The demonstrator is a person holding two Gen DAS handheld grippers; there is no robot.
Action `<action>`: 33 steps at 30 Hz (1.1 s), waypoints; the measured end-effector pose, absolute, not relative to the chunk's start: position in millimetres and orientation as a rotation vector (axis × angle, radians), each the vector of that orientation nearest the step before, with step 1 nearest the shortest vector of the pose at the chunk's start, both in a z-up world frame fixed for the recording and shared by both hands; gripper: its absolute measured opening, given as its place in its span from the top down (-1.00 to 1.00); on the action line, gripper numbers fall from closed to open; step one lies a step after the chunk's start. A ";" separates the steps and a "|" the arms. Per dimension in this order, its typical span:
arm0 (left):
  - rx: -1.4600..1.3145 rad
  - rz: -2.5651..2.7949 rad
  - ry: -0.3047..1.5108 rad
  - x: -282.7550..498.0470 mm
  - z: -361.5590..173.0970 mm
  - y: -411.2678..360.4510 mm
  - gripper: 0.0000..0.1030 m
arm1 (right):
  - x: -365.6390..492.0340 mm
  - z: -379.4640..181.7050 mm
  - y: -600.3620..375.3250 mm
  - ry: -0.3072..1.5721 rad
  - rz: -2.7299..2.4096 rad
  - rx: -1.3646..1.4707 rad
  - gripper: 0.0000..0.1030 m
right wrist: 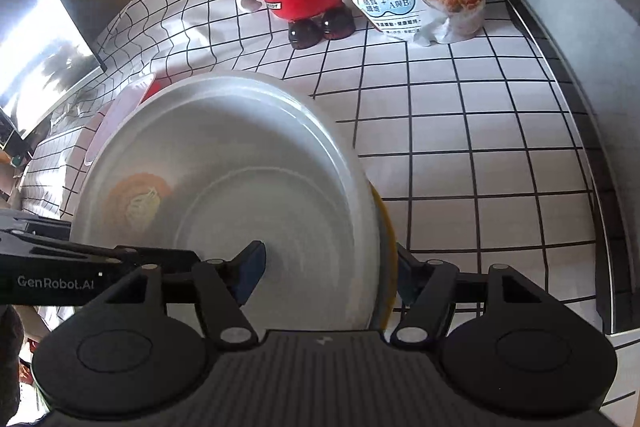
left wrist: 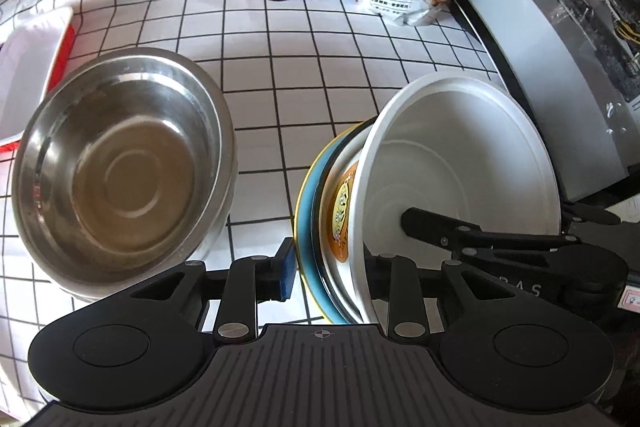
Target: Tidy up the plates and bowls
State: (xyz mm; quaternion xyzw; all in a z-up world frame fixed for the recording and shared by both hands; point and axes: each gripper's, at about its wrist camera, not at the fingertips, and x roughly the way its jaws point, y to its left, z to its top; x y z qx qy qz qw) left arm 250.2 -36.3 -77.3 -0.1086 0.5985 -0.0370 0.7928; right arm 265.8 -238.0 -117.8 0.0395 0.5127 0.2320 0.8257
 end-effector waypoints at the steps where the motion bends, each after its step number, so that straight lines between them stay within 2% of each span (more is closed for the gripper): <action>1: -0.238 -0.079 1.289 250.8 -77.0 -35.5 0.38 | 265.7 -117.7 -238.0 1.088 0.496 0.084 -0.30; 33: -0.157 -0.072 1.257 258.2 -69.7 -42.6 0.42 | 265.9 -122.4 -245.2 1.112 0.501 0.135 -0.32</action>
